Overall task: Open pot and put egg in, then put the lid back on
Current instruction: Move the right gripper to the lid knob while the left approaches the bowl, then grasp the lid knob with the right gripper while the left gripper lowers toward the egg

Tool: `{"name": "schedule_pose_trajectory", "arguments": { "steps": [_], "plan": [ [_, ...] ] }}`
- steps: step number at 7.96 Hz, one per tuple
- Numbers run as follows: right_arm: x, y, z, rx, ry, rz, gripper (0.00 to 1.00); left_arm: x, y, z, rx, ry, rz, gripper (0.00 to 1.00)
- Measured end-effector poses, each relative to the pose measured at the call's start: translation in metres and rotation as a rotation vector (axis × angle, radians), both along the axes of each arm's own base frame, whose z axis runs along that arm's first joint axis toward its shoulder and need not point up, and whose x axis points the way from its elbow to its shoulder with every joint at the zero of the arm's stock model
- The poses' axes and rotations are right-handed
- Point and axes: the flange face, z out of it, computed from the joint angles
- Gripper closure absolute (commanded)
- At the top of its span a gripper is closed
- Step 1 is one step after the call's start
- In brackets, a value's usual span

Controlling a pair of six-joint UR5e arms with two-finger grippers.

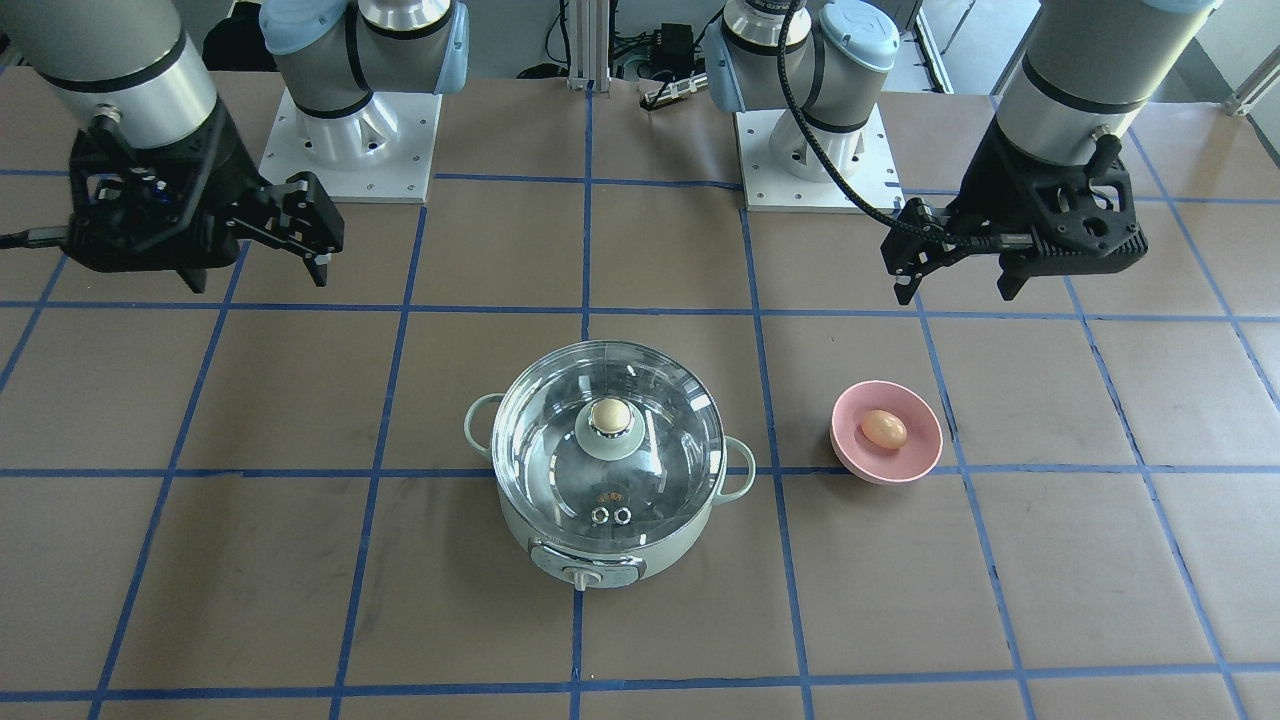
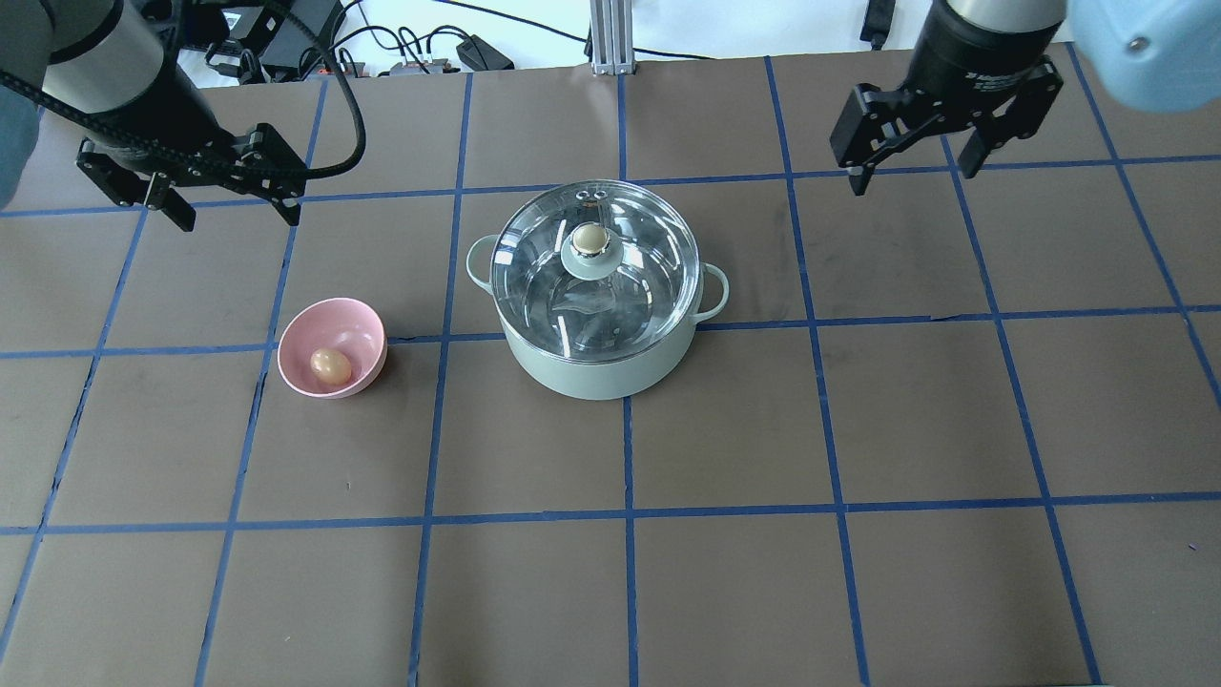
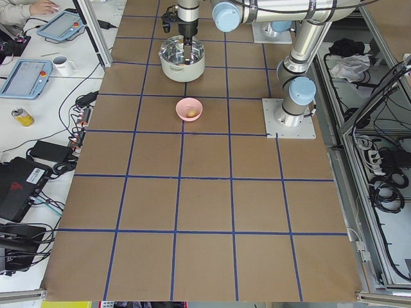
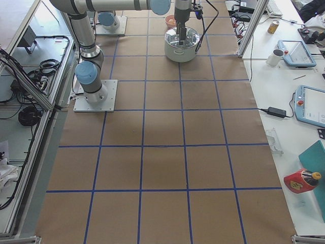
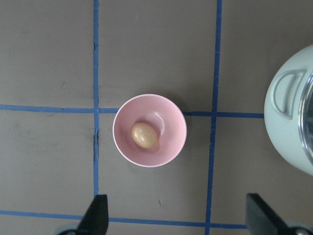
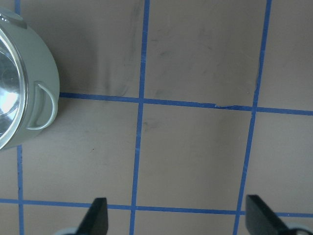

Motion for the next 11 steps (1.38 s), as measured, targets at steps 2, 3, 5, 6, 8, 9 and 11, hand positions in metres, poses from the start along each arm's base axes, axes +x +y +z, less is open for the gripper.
{"name": "schedule_pose_trajectory", "arguments": {
  "steps": [2,3,5,6,8,9,11],
  "plan": [
    [0.07,-0.004,-0.012,-0.06,-0.016,0.022,0.0,0.037,0.004,-0.036,0.076,0.014,0.108,0.0],
    [0.106,-0.009,-0.023,-0.092,-0.03,0.033,0.0,0.048,0.006,-0.046,0.094,0.019,0.204,0.0],
    [0.184,-0.025,-0.05,-0.143,-0.067,0.024,0.0,0.056,0.006,-0.058,0.105,0.016,0.558,0.0],
    [0.216,-0.033,-0.068,-0.152,-0.087,0.014,0.0,0.056,0.004,-0.065,0.111,0.01,0.723,0.0],
    [0.26,-0.041,-0.113,-0.145,-0.1,0.028,0.0,0.06,-0.002,-0.083,0.128,-0.036,0.944,0.0],
    [0.272,-0.042,-0.129,-0.135,-0.097,0.033,0.0,0.062,-0.005,-0.092,0.137,-0.058,1.013,0.0],
    [0.279,-0.043,-0.147,-0.125,-0.075,0.034,0.0,0.061,-0.015,-0.124,0.198,-0.051,1.112,0.0]
  ]
}}
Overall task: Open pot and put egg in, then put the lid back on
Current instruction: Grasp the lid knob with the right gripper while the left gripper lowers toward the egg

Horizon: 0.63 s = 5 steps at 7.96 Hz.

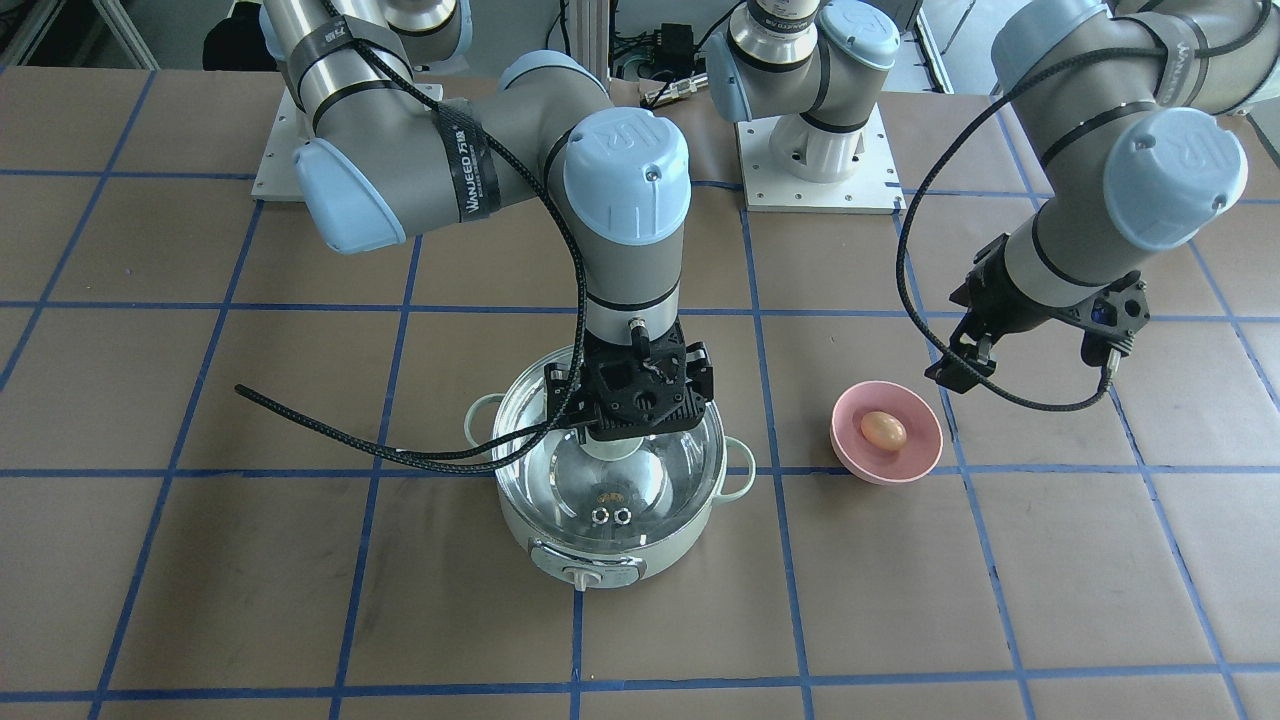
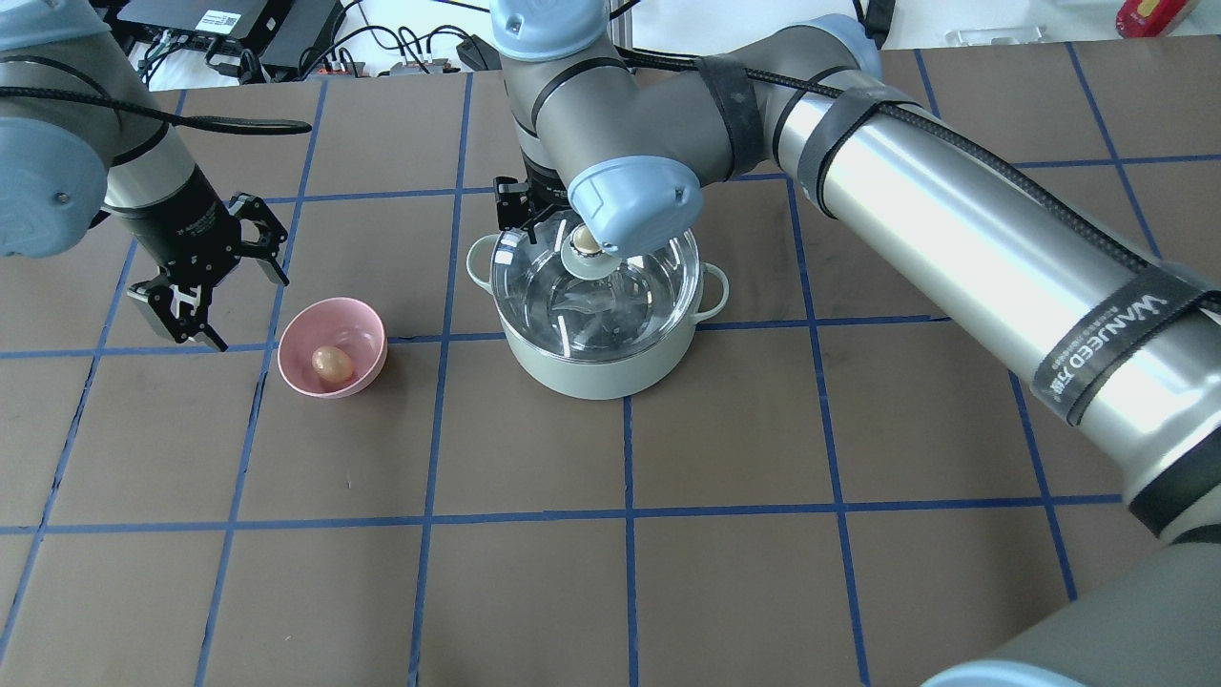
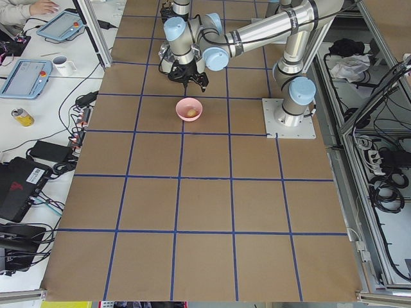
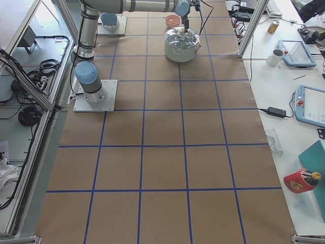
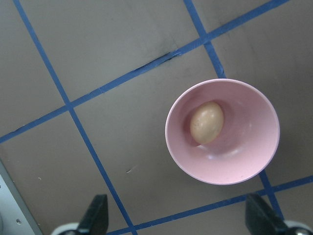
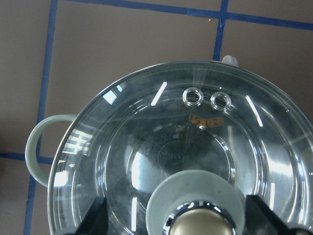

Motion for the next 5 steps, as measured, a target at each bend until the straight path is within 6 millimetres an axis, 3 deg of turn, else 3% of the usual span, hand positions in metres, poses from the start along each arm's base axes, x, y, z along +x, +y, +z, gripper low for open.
{"name": "schedule_pose_trajectory", "arguments": {
  "steps": [3,5],
  "plan": [
    [-0.002,-0.002,-0.006,-0.005,0.032,-0.006,0.01,0.001,-0.017,-0.029,-0.029,0.022,0.034,0.0],
    [-0.003,-0.002,-0.006,-0.012,0.046,-0.003,0.08,0.001,-0.023,-0.042,-0.09,0.011,0.034,0.0]
  ]
}}
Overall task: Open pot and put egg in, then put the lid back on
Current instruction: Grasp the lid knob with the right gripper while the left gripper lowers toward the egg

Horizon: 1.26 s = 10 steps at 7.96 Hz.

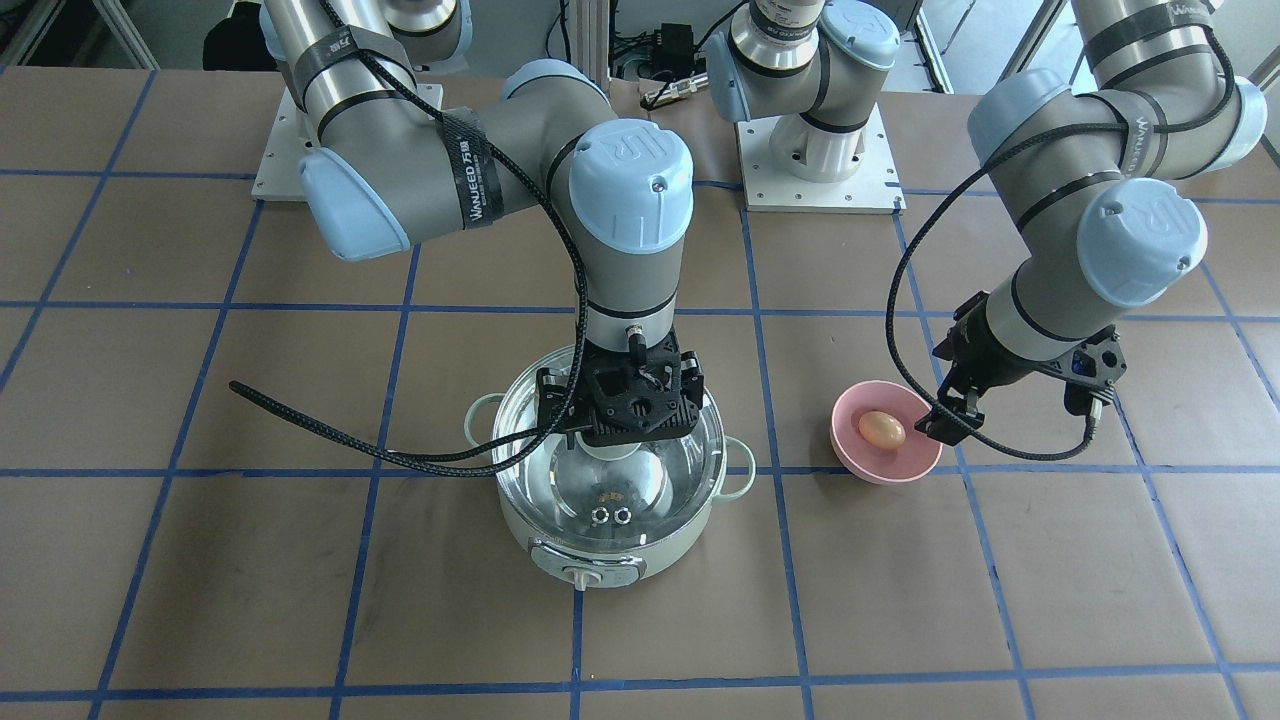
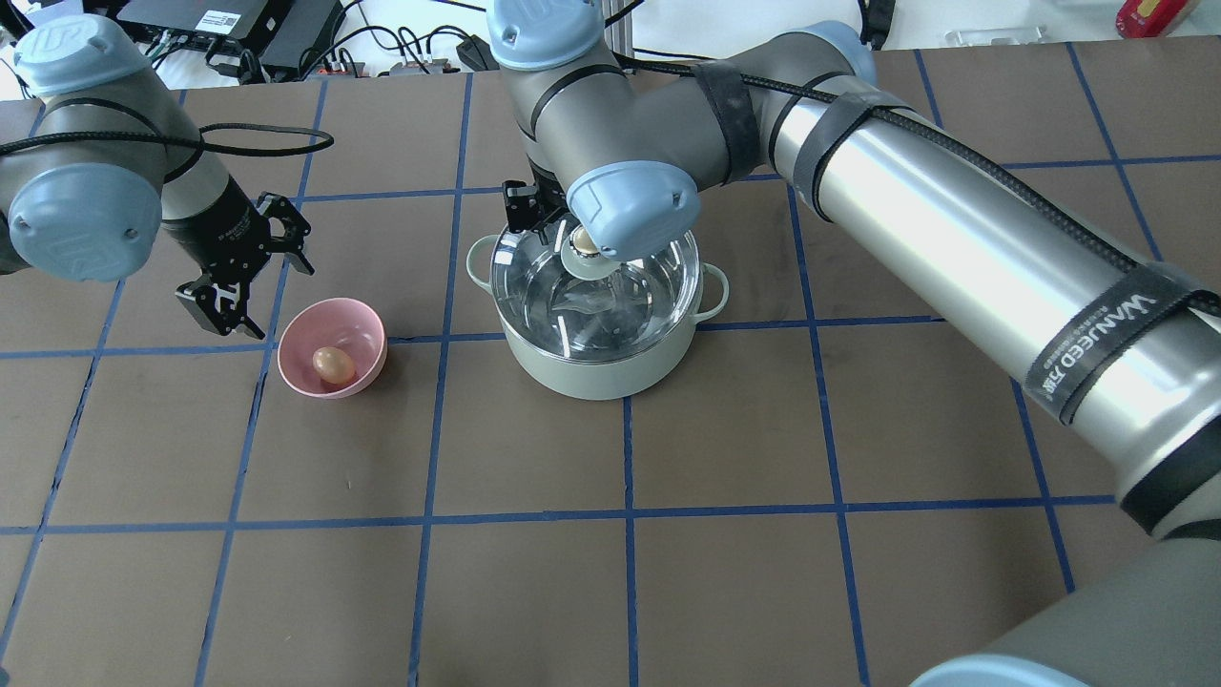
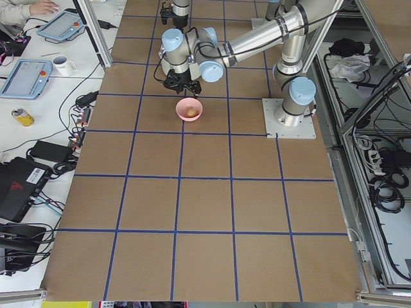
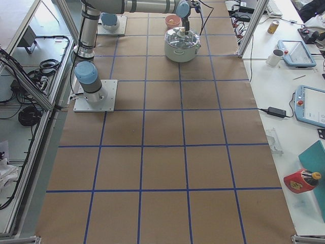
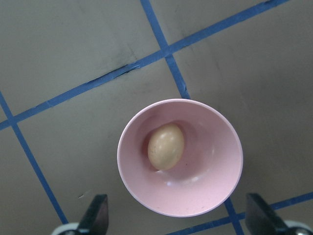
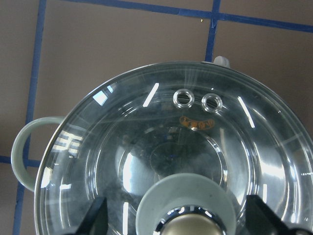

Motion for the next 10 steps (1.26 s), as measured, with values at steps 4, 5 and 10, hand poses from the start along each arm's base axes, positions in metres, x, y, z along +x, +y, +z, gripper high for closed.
{"name": "schedule_pose_trajectory", "arguments": {
  "steps": [4,5,10],
  "plan": [
    [-0.003,0.003,-0.004,0.004,0.017,0.004,0.27,-0.014,-0.01,0.004,-0.097,-0.032,0.045,0.0],
    [-0.003,0.003,-0.005,0.009,0.015,0.006,0.4,-0.023,-0.01,0.002,-0.094,-0.035,0.038,0.0],
    [0.0,0.006,-0.006,0.047,-0.041,0.033,1.0,-0.032,-0.008,-0.023,-0.051,-0.028,-0.049,0.0]
  ]
}}
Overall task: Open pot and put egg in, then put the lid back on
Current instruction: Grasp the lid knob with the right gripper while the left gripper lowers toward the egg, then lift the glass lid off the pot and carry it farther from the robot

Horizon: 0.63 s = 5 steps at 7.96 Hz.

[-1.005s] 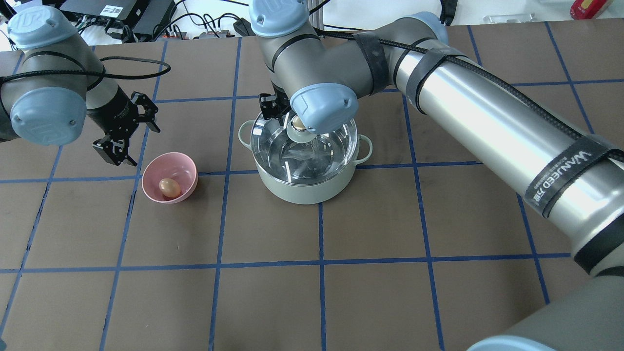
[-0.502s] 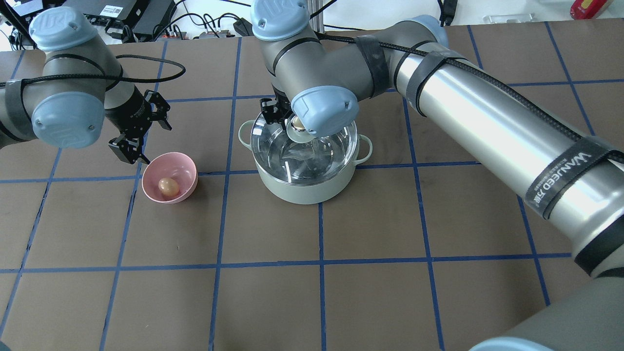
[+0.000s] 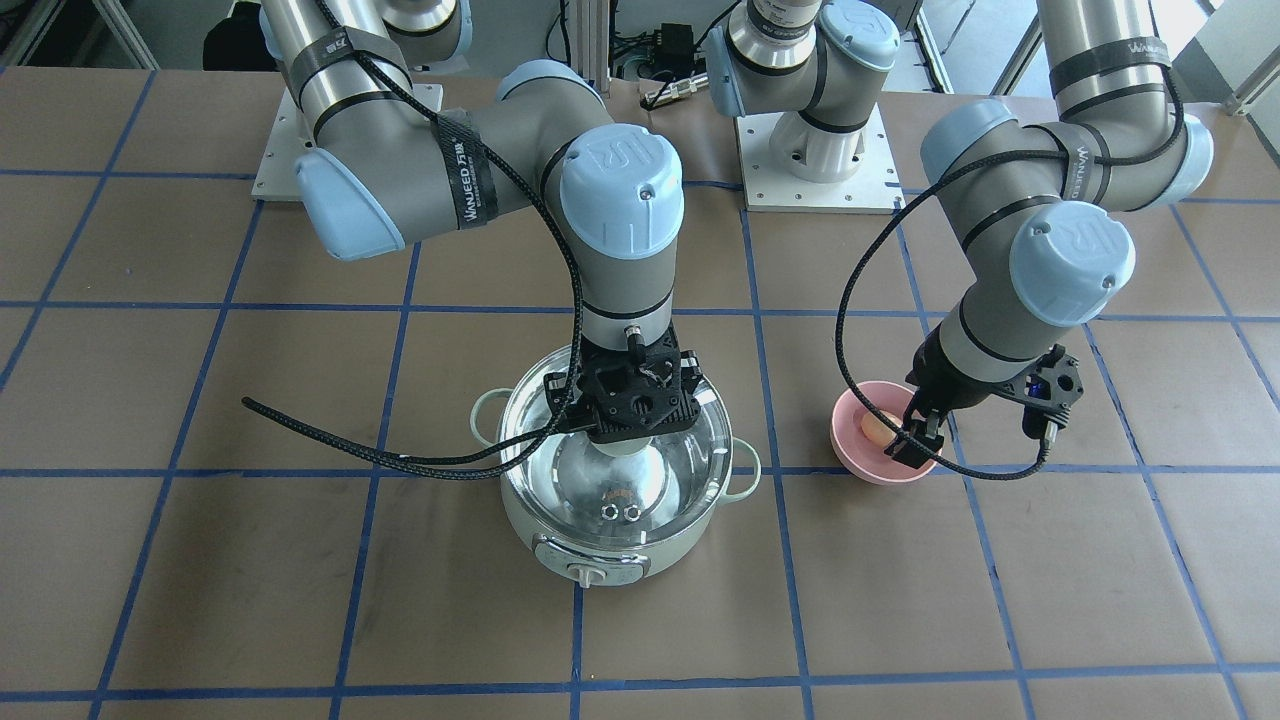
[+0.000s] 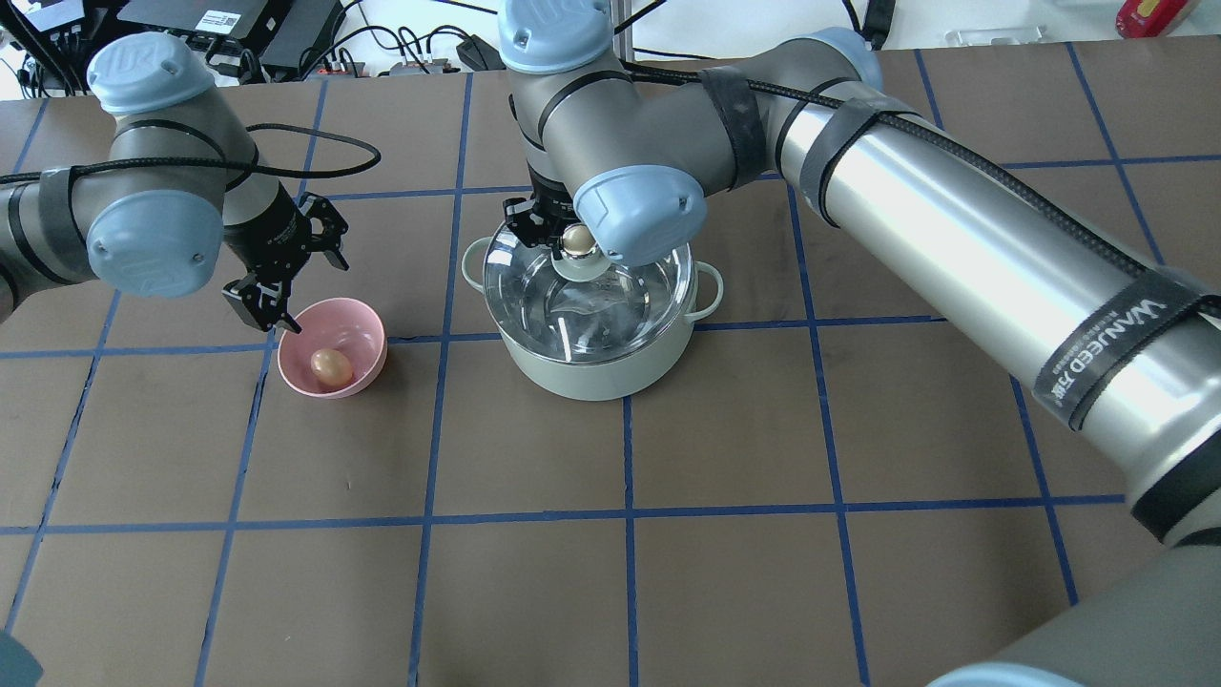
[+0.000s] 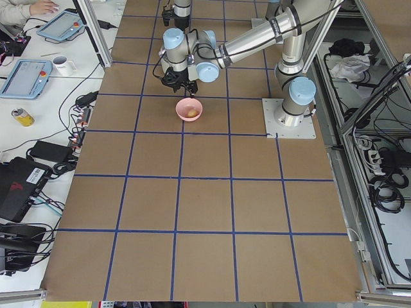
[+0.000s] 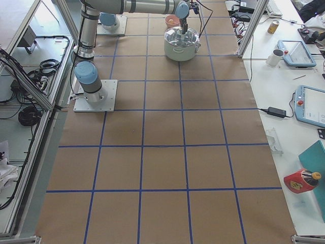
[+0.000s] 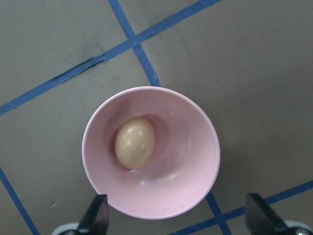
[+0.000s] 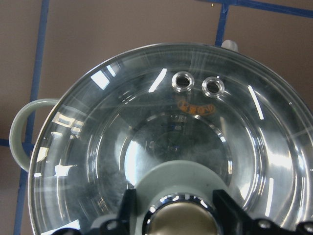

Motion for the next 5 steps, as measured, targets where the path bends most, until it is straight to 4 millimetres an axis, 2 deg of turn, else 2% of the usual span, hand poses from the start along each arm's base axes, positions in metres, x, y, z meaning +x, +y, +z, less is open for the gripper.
{"name": "schedule_pose_trajectory", "arguments": {
  "steps": [2,3,5],
  "plan": [
    [-0.002,0.001,0.006,0.01,-0.028,0.001,1.0,-0.002,0.01,-0.021,0.046,0.009,-0.009,0.0],
    [-0.007,0.001,0.016,0.013,-0.042,-0.005,1.0,0.0,0.012,-0.03,0.065,0.01,-0.01,0.08],
    [-0.03,0.003,0.05,0.008,-0.057,-0.03,1.0,0.007,0.012,-0.042,0.098,-0.014,-0.025,0.22]
  ]
}}
